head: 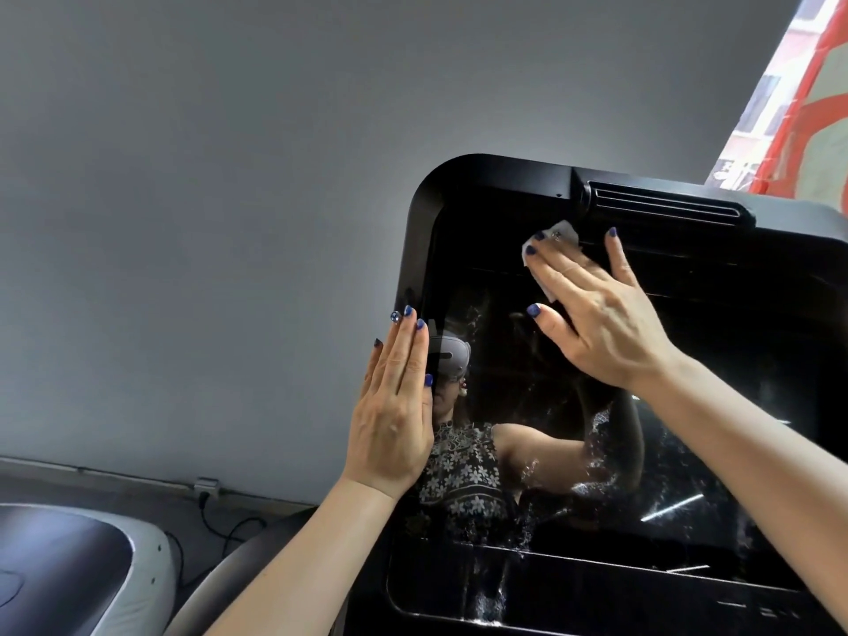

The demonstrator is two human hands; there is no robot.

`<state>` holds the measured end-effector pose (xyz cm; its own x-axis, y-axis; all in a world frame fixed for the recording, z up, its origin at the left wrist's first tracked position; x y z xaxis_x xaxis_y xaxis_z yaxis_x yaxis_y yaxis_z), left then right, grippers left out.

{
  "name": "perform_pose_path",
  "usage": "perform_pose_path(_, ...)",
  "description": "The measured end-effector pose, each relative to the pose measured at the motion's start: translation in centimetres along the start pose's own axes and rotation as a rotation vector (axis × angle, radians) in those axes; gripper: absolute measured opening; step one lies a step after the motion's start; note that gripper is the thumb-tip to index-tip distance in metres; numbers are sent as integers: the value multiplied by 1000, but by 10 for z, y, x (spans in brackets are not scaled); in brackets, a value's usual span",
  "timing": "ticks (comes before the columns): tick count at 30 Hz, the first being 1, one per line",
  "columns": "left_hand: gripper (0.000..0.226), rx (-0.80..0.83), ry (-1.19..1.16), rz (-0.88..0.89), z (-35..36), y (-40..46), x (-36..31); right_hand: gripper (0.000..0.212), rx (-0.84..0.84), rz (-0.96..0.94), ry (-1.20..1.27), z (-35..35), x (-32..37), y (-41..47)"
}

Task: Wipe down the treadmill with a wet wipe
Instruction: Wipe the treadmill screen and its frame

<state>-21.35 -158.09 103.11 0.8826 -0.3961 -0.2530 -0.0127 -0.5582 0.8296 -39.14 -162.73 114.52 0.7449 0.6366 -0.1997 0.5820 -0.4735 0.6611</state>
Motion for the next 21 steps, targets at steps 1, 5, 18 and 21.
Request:
perform_pose_path(1, 55, 3, -2, 5, 0, 0, 0, 62, 27, -20, 5, 3, 4, 5)
perform_pose_path(5, 56, 18, -18, 14, 0, 1, 1, 65, 158, -113, 17, 18, 24, 34)
perform_pose_path(18, 58, 3, 4, -5, 2, -1, 2, 59, 180, -101, -8, -24, -45, -39)
perform_pose_path(21, 58, 5, 0, -4, 3, -1, 2, 59, 193, -114, 8, -14, -35, -29)
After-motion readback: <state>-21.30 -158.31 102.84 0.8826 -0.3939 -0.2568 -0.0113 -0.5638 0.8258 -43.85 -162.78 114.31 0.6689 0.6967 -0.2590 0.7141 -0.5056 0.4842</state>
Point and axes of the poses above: each hand's wrist, its own y-axis towards the middle knuckle, its own z-axis out of the palm, x = y × z, the point moved 10 cm from there along y, towards the middle knuckle, and after that the axes turned 11 degrees about y, right-handed, at the moved point
